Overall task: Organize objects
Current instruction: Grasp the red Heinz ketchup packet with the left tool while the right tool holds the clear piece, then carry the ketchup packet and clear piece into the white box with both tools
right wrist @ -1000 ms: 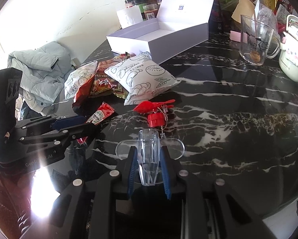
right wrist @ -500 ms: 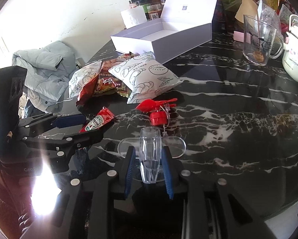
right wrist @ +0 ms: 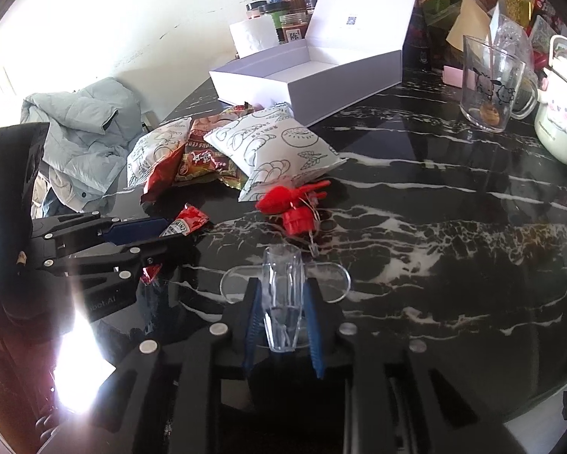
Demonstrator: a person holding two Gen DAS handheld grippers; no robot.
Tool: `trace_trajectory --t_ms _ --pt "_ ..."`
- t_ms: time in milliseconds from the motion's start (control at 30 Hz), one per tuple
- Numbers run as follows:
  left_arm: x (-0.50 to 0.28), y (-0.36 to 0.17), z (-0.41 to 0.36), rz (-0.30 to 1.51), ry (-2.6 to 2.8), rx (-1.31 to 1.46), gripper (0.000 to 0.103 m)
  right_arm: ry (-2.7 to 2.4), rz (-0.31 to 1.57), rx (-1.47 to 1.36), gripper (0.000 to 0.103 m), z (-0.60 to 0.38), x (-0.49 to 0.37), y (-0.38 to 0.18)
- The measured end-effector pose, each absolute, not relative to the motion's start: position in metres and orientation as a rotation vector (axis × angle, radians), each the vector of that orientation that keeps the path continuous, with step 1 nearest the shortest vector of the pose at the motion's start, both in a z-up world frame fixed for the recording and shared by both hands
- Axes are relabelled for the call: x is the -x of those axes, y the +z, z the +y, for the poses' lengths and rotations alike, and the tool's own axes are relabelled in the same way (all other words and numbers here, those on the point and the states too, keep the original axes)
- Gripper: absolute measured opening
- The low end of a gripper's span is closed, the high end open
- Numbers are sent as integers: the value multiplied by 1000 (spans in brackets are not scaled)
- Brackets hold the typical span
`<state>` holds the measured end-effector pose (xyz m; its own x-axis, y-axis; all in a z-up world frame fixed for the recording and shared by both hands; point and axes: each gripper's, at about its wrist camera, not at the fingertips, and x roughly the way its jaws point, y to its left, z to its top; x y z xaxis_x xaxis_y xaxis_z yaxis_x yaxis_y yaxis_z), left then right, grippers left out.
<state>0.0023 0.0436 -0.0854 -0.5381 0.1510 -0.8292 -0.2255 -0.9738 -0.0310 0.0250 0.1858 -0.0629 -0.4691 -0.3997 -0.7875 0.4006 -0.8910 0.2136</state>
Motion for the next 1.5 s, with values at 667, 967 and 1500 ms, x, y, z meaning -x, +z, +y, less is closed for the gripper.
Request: trace_trajectory --t_ms 667,967,1500 --pt "-5 -69 30 21 2537 1398 22 -2340 -7 -1234 22 188 -23 -47" --pt "-7 -55 31 23 2567 1358 21 -2328 11 -1183 22 183 -22 -33" --pt "-3 -26 33 82 2626 1290 22 -2336 75 -1080 22 180 -20 -3"
